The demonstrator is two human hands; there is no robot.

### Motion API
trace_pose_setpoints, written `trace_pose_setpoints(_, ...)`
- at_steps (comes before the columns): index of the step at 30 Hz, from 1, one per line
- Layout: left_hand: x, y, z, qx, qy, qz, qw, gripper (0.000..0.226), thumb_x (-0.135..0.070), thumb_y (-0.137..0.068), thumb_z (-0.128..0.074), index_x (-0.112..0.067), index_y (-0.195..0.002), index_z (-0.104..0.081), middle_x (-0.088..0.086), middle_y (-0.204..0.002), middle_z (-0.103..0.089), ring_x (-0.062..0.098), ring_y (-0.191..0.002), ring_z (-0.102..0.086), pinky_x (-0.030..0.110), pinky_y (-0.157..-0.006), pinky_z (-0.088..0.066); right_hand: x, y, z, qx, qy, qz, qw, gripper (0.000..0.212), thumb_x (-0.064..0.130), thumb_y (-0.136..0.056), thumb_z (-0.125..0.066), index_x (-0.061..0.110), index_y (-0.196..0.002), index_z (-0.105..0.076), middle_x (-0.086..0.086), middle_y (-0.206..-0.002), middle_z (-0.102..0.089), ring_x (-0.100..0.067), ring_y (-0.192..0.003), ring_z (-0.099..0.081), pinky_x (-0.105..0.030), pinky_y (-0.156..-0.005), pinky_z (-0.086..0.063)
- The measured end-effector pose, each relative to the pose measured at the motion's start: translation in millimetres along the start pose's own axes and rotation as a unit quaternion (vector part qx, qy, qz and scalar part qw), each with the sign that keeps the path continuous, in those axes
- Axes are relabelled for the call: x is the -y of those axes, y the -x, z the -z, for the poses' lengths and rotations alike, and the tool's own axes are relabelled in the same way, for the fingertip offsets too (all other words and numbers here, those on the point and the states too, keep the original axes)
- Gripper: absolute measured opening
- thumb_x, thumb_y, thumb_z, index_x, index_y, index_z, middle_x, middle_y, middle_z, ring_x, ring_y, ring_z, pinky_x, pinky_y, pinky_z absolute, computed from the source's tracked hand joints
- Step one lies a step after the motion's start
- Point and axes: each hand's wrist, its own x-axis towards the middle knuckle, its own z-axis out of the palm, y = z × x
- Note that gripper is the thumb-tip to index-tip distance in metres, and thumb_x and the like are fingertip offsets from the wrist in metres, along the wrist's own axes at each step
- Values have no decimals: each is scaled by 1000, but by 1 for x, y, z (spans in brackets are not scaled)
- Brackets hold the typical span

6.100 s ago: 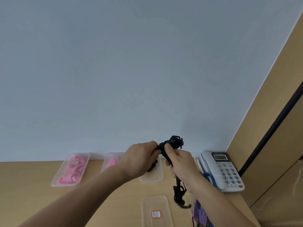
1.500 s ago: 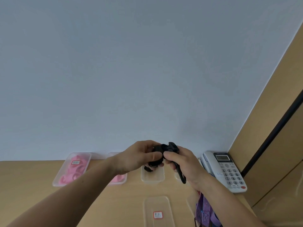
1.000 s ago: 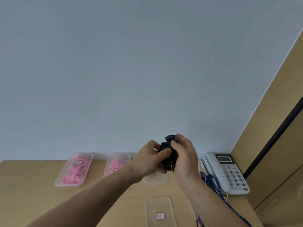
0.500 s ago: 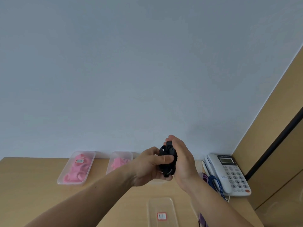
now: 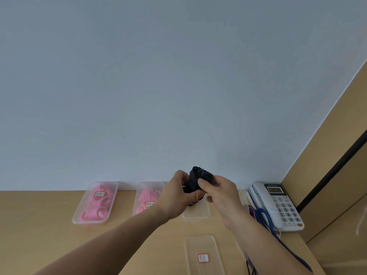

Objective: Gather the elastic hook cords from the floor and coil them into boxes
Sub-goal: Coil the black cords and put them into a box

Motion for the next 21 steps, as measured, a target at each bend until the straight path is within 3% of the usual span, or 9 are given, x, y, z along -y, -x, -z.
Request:
trace_pose_setpoints(3, 0, 2, 6, 41, -25, -5, 999, 38, -32, -81, -75, -16, -103, -48, 2, -93, -69, 10, -80, -69, 25, -70, -56, -3, -1, -9, -46, -37, -1, 998, 19, 21, -79, -77, 16, -97, -71, 3, -89, -77, -11, -80, -73, -25, -65, -55)
trace_pose_setpoints(6, -1, 1, 19, 89, 19, 38, 995, 45, -43, -73, -67, -14, -105, -55, -7, -92, -70, -2, -79, -66, 17, -68, -53, -8, -6, -10, -80, 52, 32, 995, 21, 22, -75, -80, 21, -94, -71, 6, -86, -76, -11, -82, -72, -37, -77, -59)
trace_pose_setpoints(8, 2, -5, 32, 86, 2, 72, 994, 52, -53, -72, -64, -14, -106, -61, -7, -101, -70, 5, -94, -66, 26, -79, -54, -11, -8, -7, -71, 151, 63, 984, 19, 27, -74, -81, 28, -89, -69, 11, -83, -75, -5, -81, -70, -35, -78, -58)
trace_pose_setpoints(10, 6, -9, 42, 90, 8, 93, 992, 62, -57, -73, -69, -17, -117, -53, -9, -103, -70, 11, -93, -69, 29, -76, -53, -16, -7, -5, -40, 243, 90, 965, 19, 34, -73, -81, 36, -85, -66, 19, -80, -72, 4, -79, -67, -24, -72, -54)
trace_pose_setpoints(12, 10, -12, 44, 129, 11, 95, 987, 64, -49, -73, -75, -20, -124, -48, -1, -101, -72, 13, -78, -70, 27, -68, -52, -21, -4, -7, -6, 298, 107, 949, 18, 41, -72, -79, 43, -84, -64, 25, -79, -70, 9, -78, -64, -17, -69, -51)
trace_pose_setpoints(16, 24, -18, 37, 147, 39, 92, 984, 39, -21, -87, -75, -7, -119, -60, 11, -88, -73, 21, -71, -67, 27, -65, -54, -29, -4, -7, 9, 311, 122, 943, 18, 46, -75, -78, 44, -88, -66, 20, -84, -72, 4, -80, -66, -23, -73, -55)
trace_pose_setpoints(21, 40, -28, 26, 125, 103, 124, 979, 25, -19, -92, -69, -4, -111, -61, 15, -86, -73, 25, -72, -71, 29, -65, -57, -39, -23, 8, 88, 315, 124, 937, 10, 43, -82, -72, 44, -91, -68, 18, -85, -72, 2, -79, -66, -31, -76, -57)
